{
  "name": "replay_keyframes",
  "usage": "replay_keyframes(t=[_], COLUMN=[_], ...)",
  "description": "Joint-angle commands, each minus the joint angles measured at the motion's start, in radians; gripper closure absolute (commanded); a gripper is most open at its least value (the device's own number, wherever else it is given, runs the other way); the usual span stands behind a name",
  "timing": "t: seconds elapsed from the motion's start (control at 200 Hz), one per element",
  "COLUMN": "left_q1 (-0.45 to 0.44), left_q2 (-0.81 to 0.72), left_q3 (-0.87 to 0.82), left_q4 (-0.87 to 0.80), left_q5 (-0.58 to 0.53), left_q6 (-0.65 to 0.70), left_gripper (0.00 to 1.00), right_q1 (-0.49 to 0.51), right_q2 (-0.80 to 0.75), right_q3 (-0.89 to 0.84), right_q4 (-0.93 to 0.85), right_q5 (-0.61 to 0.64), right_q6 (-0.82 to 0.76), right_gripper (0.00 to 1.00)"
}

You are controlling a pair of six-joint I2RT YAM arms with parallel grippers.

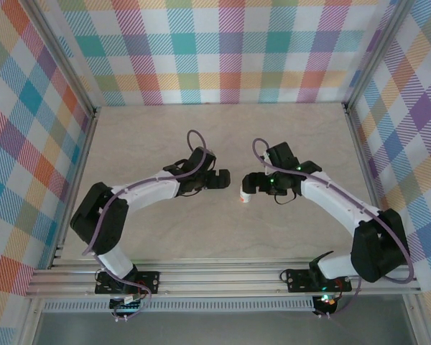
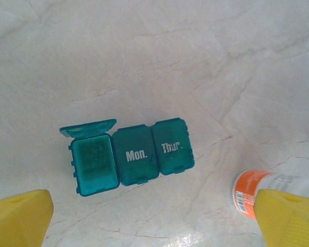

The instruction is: Sort the pills into containers

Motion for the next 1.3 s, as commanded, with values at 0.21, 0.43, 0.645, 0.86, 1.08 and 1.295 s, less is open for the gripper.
replay_keyframes(t=[0.21, 0.43, 0.645, 0.86, 1.08, 1.295], left_q1=[0.016, 0.043, 0.064, 0.066, 0.066, 0.067], left_q2=[-0.122, -0.158, -0.21, -0.239, -0.282, -0.287], left_q3=[-0.035, -0.056, -0.093, -0.102, -0.166, -0.153], left_q4=[-0.05, -0.076, -0.034, -0.027, 0.077, 0.055], left_q5=[-0.053, -0.072, -0.11, -0.203, -0.277, -0.256], left_q6=[0.062, 0.085, 0.1, 0.083, 0.078, 0.067], left_gripper=[0.0, 0.0, 0.0, 0.0, 0.0, 0.0], right_q1=[-0.002, 0.022, 0.069, 0.116, 0.137, 0.14], right_q2=[0.123, 0.193, 0.256, 0.322, 0.364, 0.386], right_q3=[0.129, 0.183, 0.226, 0.26, 0.275, 0.278], right_q4=[-0.066, -0.089, -0.126, -0.169, -0.177, -0.169], right_q5=[-0.033, -0.004, 0.06, 0.135, 0.182, 0.182], right_q6=[-0.052, -0.061, -0.07, -0.08, -0.085, -0.089], right_gripper=[0.13, 0.13, 0.13, 0.15, 0.18, 0.25])
